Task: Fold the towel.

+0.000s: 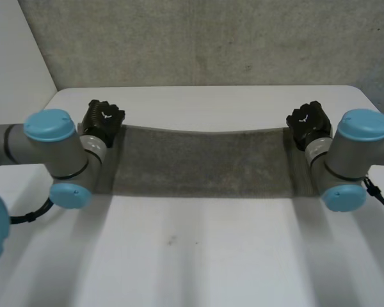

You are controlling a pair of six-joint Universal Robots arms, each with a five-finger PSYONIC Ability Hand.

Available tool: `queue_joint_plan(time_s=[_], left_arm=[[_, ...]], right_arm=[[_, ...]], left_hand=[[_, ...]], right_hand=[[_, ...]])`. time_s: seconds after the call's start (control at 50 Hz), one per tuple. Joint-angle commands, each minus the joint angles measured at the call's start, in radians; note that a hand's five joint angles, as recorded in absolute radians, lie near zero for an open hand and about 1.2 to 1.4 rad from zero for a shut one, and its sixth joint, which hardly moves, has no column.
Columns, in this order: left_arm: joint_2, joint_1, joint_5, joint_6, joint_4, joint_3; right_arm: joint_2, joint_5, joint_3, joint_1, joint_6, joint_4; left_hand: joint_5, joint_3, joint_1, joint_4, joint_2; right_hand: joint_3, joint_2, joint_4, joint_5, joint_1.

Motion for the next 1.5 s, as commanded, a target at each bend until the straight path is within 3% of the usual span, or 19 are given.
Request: queue_joint_plan(time_s=[0.02, 0.12, 0.3, 0.44, 0.48, 0.6, 0.64, 0.76, 0.88, 1.14, 1.24, 1.26, 1.46, 1.5], left_arm=[[-0.092, -0.008, -0.019, 0.007, -0.011, 0.095], [-0.076, -0.031, -0.032, 0.006, -0.011, 0.066], [0.145, -0.037, -0.033, -0.010, -0.013, -0.129], [0.352, -0.037, -0.028, -0.068, 0.000, -0.322], [0.441, -0.035, -0.027, -0.146, 0.004, -0.394], [0.523, -0.026, -0.025, -0.290, 0.007, -0.474], [0.546, -0.022, -0.024, -0.379, 0.007, -0.515], [0.550, -0.015, -0.025, -0.480, 0.009, -0.560], [0.550, 0.003, -0.025, -0.487, 0.009, -0.574], [0.550, 0.003, -0.025, -0.485, 0.009, -0.585], [0.550, 0.003, -0.025, -0.485, 0.009, -0.588], [0.550, 0.003, -0.025, -0.487, 0.009, -0.589], [0.552, 0.000, -0.025, -0.487, 0.009, -0.591], [0.553, 0.000, -0.025, -0.487, 0.009, -0.591]], right_arm=[[0.073, 0.040, -0.083, 0.016, -0.019, -0.021], [0.025, 0.044, -0.055, 0.016, 0.027, -0.018], [-0.257, 0.029, 0.155, 0.002, 0.251, 0.040], [-0.409, -0.055, 0.253, -0.046, 0.354, 0.288], [-0.418, -0.074, 0.258, -0.069, 0.368, 0.346], [-0.413, -0.112, 0.268, -0.115, 0.379, 0.513], [-0.404, -0.114, 0.276, -0.127, 0.380, 0.516], [-0.345, -0.118, 0.317, -0.156, 0.372, 0.435], [-0.305, -0.125, 0.339, -0.178, 0.363, 0.343], [-0.262, -0.128, 0.334, -0.204, 0.354, 0.327], [-0.242, -0.129, 0.331, -0.216, 0.326, 0.323], [-0.236, -0.129, 0.330, -0.230, 0.313, 0.324], [-0.266, -0.068, 0.287, -0.333, 0.182, 0.319], [-0.268, 0.010, 0.252, -0.392, 0.118, 0.326]], left_hand=[[-0.930, -0.924, -0.916, -0.924, -0.901], [-0.930, -0.924, -0.916, -0.924, -0.901], [-0.930, -0.924, -0.916, -0.924, -0.901], [-0.930, -0.924, -0.916, -0.924, -0.901], [-0.930, -0.924, -0.916, -0.924, -0.901], [-0.930, -0.924, -0.916, -0.924, -0.901], [-0.930, -0.924, -0.916, -0.924, -0.901], [-0.930, -0.924, -0.916, -0.924, -0.901], [-0.930, -0.924, -0.916, -0.924, -0.901], [-0.930, -0.924, -0.916, -0.924, -0.901], [-0.930, -0.924, -0.916, -0.924, -0.901], [-0.930, -0.924, -0.916, -0.924, -0.901], [-0.930, -0.924, -0.916, -0.924, -0.901], [-0.930, -0.924, -0.916, -0.924, -0.901]], right_hand=[[-0.853, -0.843, -0.857, -0.834, -0.633], [-0.853, -0.843, -0.857, -0.834, -0.633], [-0.853, -0.843, -0.857, -0.834, -0.633], [-0.853, -0.843, -0.857, -0.834, -0.633], [-0.853, -0.843, -0.857, -0.834, -0.633], [-0.641, -0.630, -0.644, -0.622, -0.421], [-0.606, -0.595, -0.609, -0.587, -0.386], [-0.424, -0.413, -0.427, -0.405, -0.204], [-0.318, -0.307, -0.321, -0.299, -0.098], [-0.241, -0.230, -0.244, -0.222, -0.021], [0.035, 0.046, 0.032, 0.054, 0.255], [0.365, 0.376, 0.362, 0.384, 0.585], [0.368, 0.379, 0.365, 0.387, 0.588], [0.368, 0.379, 0.365, 0.387, 0.588]])
